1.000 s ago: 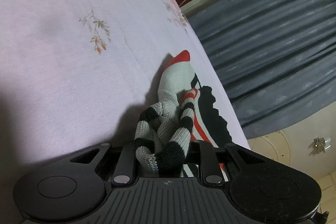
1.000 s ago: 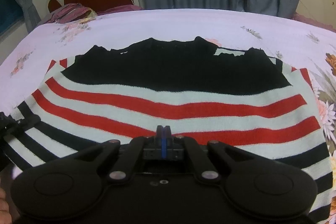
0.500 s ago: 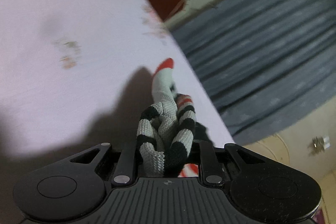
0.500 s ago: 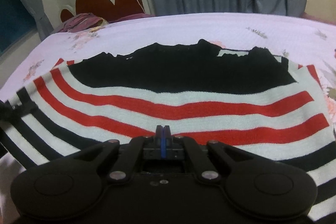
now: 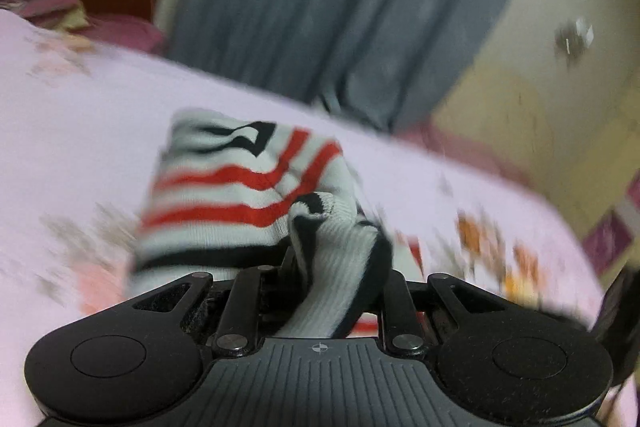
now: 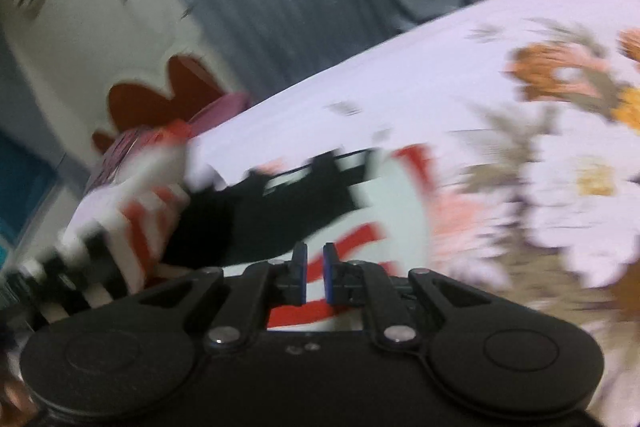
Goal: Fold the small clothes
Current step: 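Fold the held side over the sweater middle with the left tool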
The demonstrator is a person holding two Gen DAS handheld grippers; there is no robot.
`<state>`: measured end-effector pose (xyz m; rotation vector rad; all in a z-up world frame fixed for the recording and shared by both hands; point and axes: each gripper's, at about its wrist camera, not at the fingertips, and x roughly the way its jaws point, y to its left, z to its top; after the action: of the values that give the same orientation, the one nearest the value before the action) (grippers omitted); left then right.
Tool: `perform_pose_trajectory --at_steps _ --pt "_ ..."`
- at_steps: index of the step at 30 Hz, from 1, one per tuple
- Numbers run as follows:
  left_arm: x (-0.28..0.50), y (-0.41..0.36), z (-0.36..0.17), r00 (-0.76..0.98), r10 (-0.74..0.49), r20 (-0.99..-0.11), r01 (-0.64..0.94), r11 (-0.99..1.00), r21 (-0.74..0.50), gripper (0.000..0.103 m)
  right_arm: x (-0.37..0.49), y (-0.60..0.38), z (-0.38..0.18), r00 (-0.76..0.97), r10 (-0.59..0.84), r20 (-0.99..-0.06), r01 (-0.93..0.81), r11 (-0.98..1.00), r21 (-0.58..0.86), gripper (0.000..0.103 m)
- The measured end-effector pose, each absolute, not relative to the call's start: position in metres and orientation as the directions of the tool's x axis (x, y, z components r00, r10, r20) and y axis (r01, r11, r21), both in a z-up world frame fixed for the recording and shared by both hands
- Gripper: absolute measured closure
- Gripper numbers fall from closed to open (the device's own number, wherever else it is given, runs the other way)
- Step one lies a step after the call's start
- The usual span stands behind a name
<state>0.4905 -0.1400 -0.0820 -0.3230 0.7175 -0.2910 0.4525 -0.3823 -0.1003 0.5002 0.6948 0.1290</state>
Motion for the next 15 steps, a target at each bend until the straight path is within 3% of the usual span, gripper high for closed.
perform_pose_trajectory --at_steps 1,3,5,7,8,11,15 --pt "0.493 -0.158 -0.093 0.684 -0.378 -0.625 0.166 0.914 -0.371 0.083 0.449 -0.393 -0.101 0.766 0.267 -0.584 0.071 0.868 0.491 0.093" --pt "0.497 -0.19 -0.118 0.603 -0.364 -0.71 0.2 0.93 -0.307 0.071 0.442 -0.415 -0.107 0.757 0.272 -0.594 0.11 0.843 0.526 0.085" --pt "0.487 -0.207 -0.116 0.603 -0.363 -0.71 0.25 0.932 -0.263 0.03 0.437 -0.43 -0.113 0.75 0.291 -0.594 0.137 0.81 0.57 0.063" --pt "0.475 -0.197 -0.096 0.599 -0.445 -0.666 0.293 0.895 -0.335 0.029 0.432 -0.436 -0.111 0.759 0.304 -0.576 0.135 0.791 0.596 0.046" --pt "0.467 -0.187 -0.085 0.616 -0.451 -0.646 0.29 0.892 -0.346 0.029 0.429 -0.437 -0.109 0.767 0.317 -0.557 0.12 0.783 0.61 0.044" --pt "0.458 -0.136 -0.056 0.697 -0.415 -0.585 0.243 0.904 -0.351 0.029 0.431 -0.429 -0.104 0.755 0.397 -0.522 0.053 0.756 0.652 0.044" --pt "0.481 -0.07 -0.058 0.736 -0.257 -0.626 0.097 0.956 -0.277 0.03 0.446 -0.403 -0.107 0.696 0.488 -0.527 0.001 0.733 0.68 0.044"
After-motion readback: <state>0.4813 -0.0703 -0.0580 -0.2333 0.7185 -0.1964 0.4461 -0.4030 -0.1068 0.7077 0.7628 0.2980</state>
